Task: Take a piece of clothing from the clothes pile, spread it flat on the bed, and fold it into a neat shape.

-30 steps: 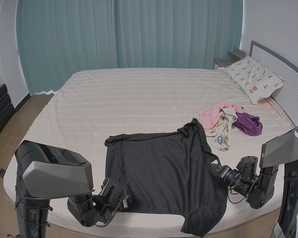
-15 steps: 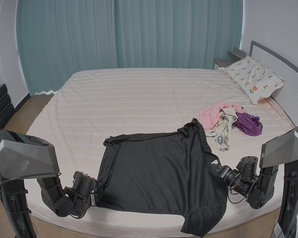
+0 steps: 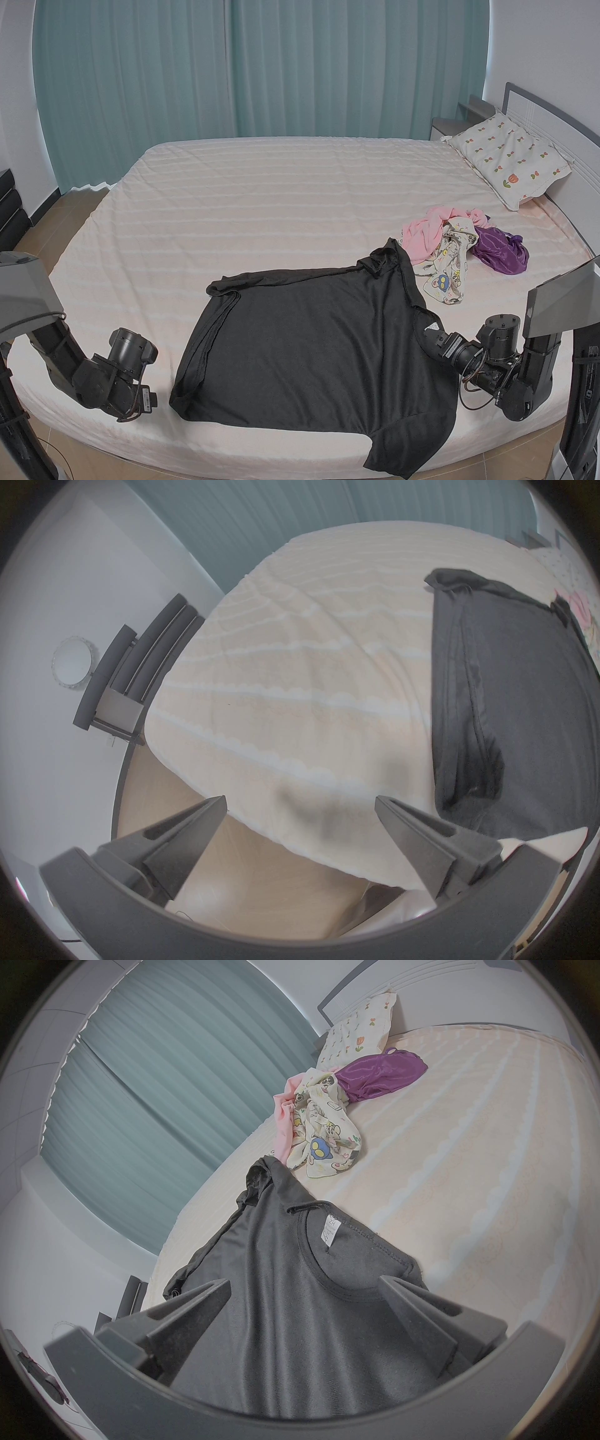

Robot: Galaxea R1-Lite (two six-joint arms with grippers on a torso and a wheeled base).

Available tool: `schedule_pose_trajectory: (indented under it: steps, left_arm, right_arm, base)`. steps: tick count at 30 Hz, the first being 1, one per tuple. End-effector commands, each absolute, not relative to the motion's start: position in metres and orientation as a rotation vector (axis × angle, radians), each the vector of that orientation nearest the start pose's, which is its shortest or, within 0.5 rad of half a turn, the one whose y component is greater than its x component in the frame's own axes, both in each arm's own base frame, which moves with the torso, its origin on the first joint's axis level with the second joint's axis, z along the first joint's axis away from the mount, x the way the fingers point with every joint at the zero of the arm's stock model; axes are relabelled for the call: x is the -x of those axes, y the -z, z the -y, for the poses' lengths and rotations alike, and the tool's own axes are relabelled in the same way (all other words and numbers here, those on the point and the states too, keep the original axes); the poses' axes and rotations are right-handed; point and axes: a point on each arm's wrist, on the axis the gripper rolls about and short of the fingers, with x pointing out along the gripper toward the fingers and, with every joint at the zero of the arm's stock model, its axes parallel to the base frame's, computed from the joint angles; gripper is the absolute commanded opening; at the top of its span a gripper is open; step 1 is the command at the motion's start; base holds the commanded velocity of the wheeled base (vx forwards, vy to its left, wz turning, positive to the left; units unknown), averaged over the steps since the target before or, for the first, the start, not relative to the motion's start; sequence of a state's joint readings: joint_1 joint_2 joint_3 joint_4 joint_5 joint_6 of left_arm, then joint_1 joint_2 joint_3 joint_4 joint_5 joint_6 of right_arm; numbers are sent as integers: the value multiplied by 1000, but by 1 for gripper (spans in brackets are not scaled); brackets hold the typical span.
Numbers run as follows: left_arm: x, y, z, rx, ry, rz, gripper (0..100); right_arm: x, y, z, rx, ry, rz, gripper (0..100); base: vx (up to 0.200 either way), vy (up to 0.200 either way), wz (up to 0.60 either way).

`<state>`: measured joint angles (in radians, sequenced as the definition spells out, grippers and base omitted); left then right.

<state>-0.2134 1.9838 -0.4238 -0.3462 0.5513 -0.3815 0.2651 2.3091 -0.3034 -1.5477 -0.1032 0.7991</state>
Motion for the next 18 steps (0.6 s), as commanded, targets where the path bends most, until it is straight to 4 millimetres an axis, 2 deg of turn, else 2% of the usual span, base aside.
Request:
schedule_pose_trajectory:
  steps: [1,3,5,9,11,14,18]
  left_arm:
    - [-232,-27,31,-66,-510,-984,100]
    - [-234,-35,33,-22,-463,-967,100]
    - [-237,-41,38,64,-341,-973,100]
    - [-241,-42,42,123,-248,-988,100]
    - [-244,-41,50,187,-131,-1001,100]
    - [-252,-36,63,289,-73,-960,100]
    - [-262,-12,77,319,-75,-944,100]
  right_arm:
    - [-279,13,-73,-700,28,-485,100]
    - [-279,13,-74,-700,26,-486,100]
    - [-279,13,-74,-700,25,-486,100]
    - [-279,13,-74,-700,25,-486,100]
    - [-279,13,-74,-700,24,-488,100]
    - [-279,14,-74,-701,23,-489,100]
    - [-279,14,-74,-702,21,-492,100]
  base:
    - [0,0,0]
    - [0,0,0]
    - [0,0,0]
    - [0,0,0]
    - [0,0,0]
    - [0,0,0]
    - [0,0,0]
